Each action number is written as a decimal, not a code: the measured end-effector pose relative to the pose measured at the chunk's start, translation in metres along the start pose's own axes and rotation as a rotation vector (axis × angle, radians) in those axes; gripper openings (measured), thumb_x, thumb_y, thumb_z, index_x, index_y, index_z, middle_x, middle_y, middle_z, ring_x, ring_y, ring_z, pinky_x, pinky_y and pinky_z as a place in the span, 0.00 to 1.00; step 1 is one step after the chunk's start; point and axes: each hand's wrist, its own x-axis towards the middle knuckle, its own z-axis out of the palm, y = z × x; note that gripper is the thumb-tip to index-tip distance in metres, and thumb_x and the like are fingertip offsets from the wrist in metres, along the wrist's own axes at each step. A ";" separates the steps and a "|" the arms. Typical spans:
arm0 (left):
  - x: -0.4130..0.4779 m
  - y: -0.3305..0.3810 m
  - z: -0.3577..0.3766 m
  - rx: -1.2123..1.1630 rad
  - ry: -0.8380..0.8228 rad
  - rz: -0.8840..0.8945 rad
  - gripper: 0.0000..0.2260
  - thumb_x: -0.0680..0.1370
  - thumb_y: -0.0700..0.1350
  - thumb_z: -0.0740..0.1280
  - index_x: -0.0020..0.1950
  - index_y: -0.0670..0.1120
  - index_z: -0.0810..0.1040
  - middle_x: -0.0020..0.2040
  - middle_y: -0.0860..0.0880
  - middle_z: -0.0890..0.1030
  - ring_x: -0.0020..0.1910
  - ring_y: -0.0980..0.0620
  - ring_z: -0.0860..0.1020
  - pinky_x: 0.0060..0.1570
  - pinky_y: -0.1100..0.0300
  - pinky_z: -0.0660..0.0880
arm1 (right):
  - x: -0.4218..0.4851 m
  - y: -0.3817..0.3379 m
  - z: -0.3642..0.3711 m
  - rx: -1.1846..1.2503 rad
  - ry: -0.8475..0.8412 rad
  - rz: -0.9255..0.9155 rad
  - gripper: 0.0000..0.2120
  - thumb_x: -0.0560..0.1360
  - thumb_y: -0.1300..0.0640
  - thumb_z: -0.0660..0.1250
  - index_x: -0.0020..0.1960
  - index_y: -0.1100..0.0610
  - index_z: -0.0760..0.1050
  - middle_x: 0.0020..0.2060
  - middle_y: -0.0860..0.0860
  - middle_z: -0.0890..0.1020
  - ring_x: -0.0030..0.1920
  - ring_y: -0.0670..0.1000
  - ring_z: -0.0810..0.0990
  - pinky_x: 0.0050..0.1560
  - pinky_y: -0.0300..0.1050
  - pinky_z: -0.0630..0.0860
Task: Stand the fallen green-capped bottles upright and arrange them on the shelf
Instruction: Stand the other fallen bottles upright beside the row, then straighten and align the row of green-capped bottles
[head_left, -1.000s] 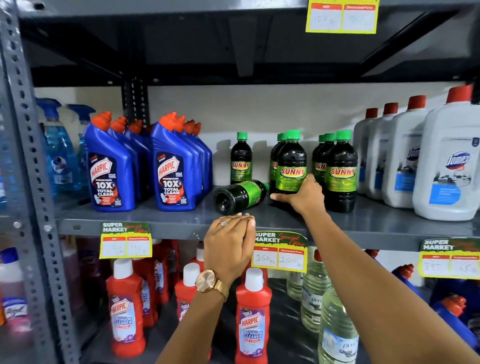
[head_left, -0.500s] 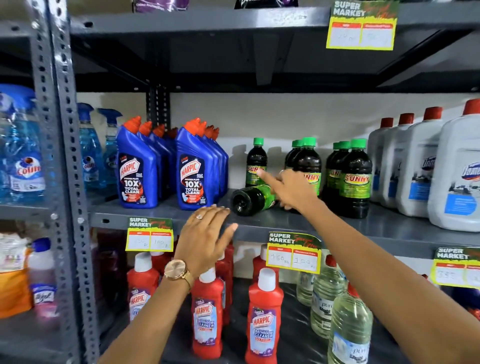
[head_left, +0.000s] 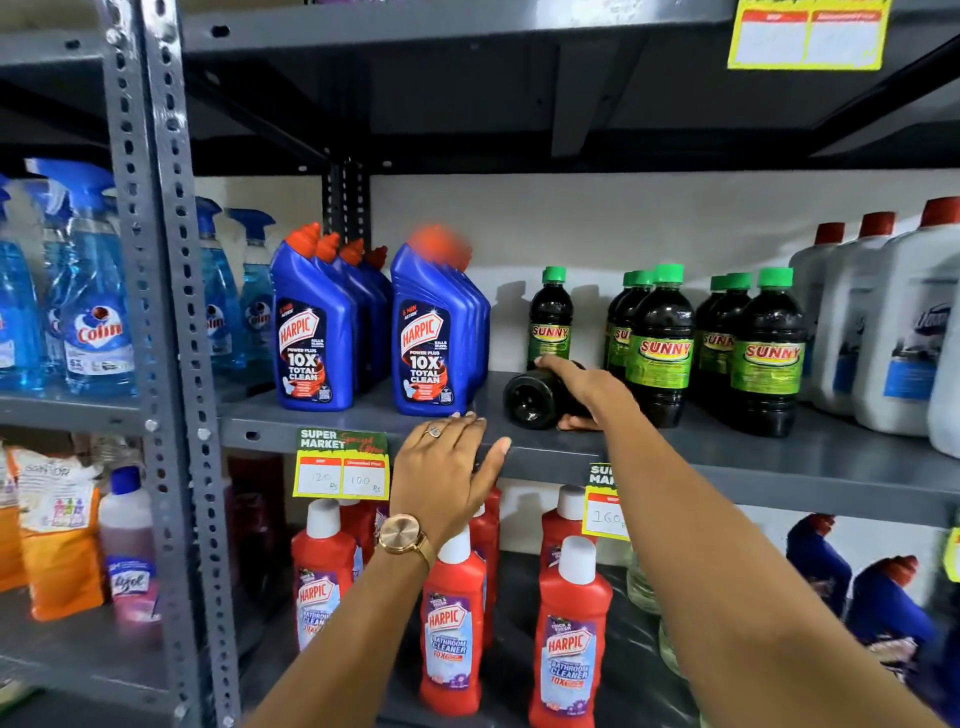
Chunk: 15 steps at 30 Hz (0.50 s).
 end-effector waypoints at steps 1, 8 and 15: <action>0.000 0.000 0.002 -0.005 0.018 -0.004 0.21 0.78 0.56 0.57 0.52 0.43 0.83 0.50 0.46 0.85 0.50 0.49 0.82 0.54 0.56 0.72 | -0.002 0.005 0.001 0.034 0.053 -0.046 0.37 0.59 0.29 0.68 0.51 0.60 0.77 0.35 0.52 0.82 0.33 0.55 0.86 0.47 0.48 0.84; -0.001 0.000 0.009 -0.037 0.083 -0.009 0.19 0.78 0.55 0.59 0.51 0.43 0.83 0.49 0.46 0.85 0.49 0.49 0.82 0.54 0.56 0.71 | -0.008 0.006 0.003 0.040 0.388 -0.406 0.37 0.64 0.33 0.71 0.54 0.65 0.76 0.52 0.61 0.82 0.54 0.62 0.80 0.47 0.46 0.73; -0.001 0.001 0.008 -0.036 0.065 -0.027 0.20 0.78 0.55 0.58 0.51 0.43 0.83 0.50 0.46 0.85 0.50 0.49 0.82 0.55 0.56 0.71 | -0.017 0.004 0.013 -0.213 0.414 -0.508 0.55 0.61 0.35 0.75 0.74 0.65 0.56 0.64 0.62 0.76 0.63 0.64 0.76 0.58 0.58 0.75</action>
